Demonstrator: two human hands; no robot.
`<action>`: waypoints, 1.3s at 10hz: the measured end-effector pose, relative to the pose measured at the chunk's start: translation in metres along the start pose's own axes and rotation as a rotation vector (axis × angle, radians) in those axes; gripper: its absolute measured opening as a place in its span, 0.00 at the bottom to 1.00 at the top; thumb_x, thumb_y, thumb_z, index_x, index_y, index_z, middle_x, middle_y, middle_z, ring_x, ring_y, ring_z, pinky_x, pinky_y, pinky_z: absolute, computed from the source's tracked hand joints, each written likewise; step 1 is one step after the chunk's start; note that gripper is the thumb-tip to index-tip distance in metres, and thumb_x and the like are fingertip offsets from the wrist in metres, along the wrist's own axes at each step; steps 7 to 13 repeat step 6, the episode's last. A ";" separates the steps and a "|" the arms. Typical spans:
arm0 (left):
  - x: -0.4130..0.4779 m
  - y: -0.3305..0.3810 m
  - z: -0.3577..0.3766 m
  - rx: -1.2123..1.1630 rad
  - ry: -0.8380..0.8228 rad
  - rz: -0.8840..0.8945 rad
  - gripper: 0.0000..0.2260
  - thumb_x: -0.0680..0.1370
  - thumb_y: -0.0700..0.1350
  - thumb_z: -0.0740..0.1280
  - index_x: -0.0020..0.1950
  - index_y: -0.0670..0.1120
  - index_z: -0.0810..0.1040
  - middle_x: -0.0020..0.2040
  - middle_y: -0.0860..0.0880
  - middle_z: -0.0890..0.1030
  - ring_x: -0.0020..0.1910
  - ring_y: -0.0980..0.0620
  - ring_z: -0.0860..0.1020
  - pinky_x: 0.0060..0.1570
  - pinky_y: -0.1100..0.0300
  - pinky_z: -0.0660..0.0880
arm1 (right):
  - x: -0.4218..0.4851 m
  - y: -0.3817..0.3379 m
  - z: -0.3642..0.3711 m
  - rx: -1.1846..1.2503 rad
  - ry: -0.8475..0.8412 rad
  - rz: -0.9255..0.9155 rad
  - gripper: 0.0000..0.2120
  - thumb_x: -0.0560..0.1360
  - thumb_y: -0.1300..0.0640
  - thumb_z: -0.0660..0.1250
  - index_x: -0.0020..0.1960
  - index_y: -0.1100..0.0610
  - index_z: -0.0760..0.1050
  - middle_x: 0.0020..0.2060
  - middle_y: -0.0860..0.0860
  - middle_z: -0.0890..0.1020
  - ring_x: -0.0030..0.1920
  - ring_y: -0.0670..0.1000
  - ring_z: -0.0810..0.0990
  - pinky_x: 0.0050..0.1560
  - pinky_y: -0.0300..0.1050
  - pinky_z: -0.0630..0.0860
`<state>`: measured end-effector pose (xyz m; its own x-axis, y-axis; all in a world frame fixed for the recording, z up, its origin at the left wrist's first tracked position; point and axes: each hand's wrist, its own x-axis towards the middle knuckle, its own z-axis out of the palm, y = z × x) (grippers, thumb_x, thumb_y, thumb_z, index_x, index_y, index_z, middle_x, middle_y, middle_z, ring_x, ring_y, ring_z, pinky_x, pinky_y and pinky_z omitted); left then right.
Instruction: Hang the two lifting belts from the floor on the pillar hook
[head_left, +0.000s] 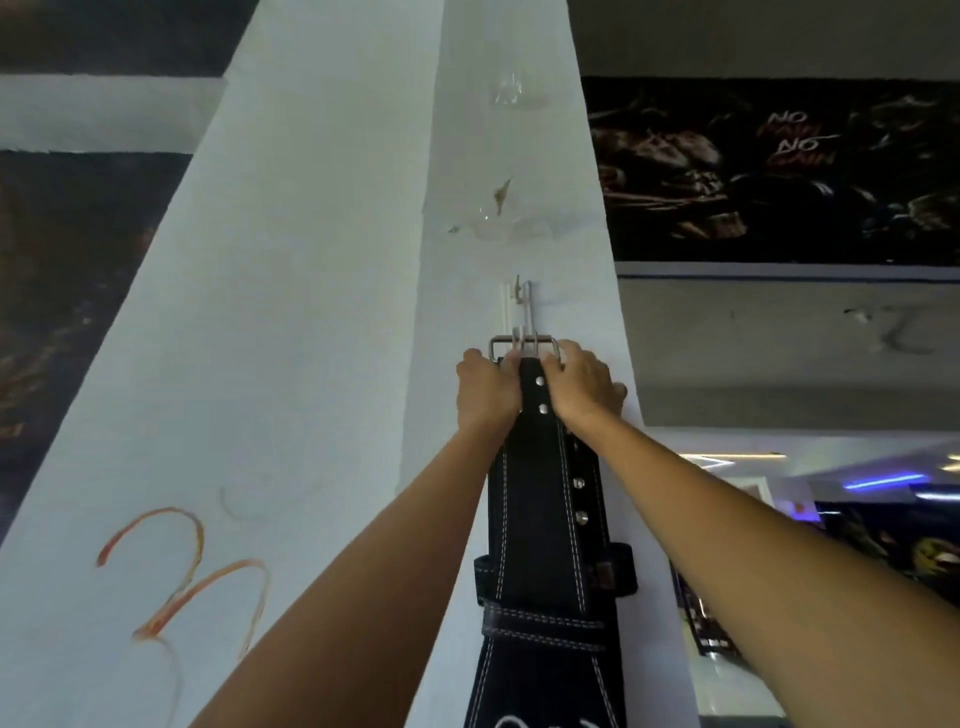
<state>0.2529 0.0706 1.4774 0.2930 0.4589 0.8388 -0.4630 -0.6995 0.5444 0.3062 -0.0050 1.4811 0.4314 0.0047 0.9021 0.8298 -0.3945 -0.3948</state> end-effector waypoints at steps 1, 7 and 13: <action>-0.036 -0.016 0.004 0.013 -0.021 0.187 0.20 0.79 0.48 0.57 0.69 0.43 0.63 0.67 0.44 0.71 0.64 0.42 0.71 0.62 0.43 0.68 | -0.035 0.004 -0.002 -0.130 -0.126 -0.125 0.25 0.81 0.50 0.46 0.76 0.52 0.46 0.77 0.51 0.53 0.76 0.50 0.48 0.74 0.58 0.41; -0.204 -0.011 -0.073 0.450 0.025 0.450 0.27 0.80 0.51 0.55 0.76 0.43 0.52 0.78 0.45 0.55 0.77 0.48 0.50 0.74 0.53 0.46 | -0.200 0.006 -0.090 -0.241 0.057 -0.310 0.24 0.81 0.52 0.47 0.75 0.56 0.47 0.77 0.52 0.51 0.77 0.50 0.48 0.74 0.48 0.39; -0.204 -0.011 -0.073 0.450 0.025 0.450 0.27 0.80 0.51 0.55 0.76 0.43 0.52 0.78 0.45 0.55 0.77 0.48 0.50 0.74 0.53 0.46 | -0.200 0.006 -0.090 -0.241 0.057 -0.310 0.24 0.81 0.52 0.47 0.75 0.56 0.47 0.77 0.52 0.51 0.77 0.50 0.48 0.74 0.48 0.39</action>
